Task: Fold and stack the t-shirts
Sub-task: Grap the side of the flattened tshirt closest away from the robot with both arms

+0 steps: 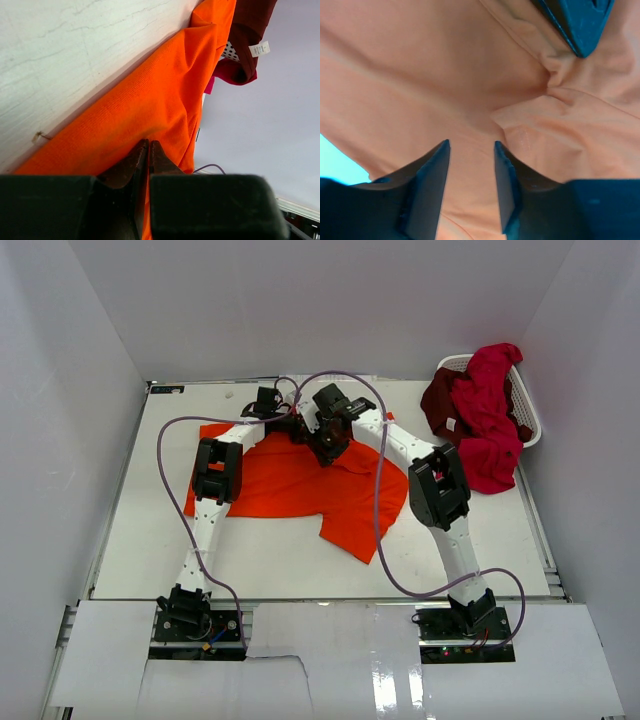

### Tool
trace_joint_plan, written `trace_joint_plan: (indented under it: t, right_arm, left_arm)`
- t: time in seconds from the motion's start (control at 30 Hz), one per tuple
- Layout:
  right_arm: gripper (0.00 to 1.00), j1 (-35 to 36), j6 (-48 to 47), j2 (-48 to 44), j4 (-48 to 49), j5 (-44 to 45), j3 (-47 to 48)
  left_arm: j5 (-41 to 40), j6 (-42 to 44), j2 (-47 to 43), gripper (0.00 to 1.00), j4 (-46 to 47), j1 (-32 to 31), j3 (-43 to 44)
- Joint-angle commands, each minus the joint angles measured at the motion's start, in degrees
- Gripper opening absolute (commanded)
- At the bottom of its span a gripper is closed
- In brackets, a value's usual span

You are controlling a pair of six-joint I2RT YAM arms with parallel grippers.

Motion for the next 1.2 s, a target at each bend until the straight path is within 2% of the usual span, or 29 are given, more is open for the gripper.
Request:
trace_joint_plan:
  t: [0.0,0.27,0.37,0.6,0.83,1.17]
  right_arm:
    - [0.48,-2.0,2.75,-2.22,-0.77,-4.86,0.44]
    - [0.48,-11.32,11.11,-8.11,3.0,-5.67,-4.48]
    - [0.47,-15.36,14.53,-7.33,3.45,-3.04,-3.34]
    - [0.48,-24.06,20.17,-1.62,3.27,-4.26,4.47]
    - [0.49,-26.88,21.75,4.44,3.62,-5.31,10.28]
    - [0.48,-29.61,22.19,7.61,8.28,-7.86,8.88]
  left_arm:
    - [-1.64,0.77,-2.88,0.16,-2.81,-1.12,-1.17]
    - [-1.73,1.12,-2.79,0.17,-3.42,-1.12,-0.47]
    - [-2.08,1.56,-3.31,0.16,-3.51,-1.12,-1.17]
    - [-2.34,1.91,-4.11,0.16,-3.51,-1.21,-2.14]
    - [-2.34,2.08,-4.46,0.17,-3.69,-1.12,-1.88]
    - [-2.43,3.05,-4.37,0.17,-4.57,-1.03,-1.79]
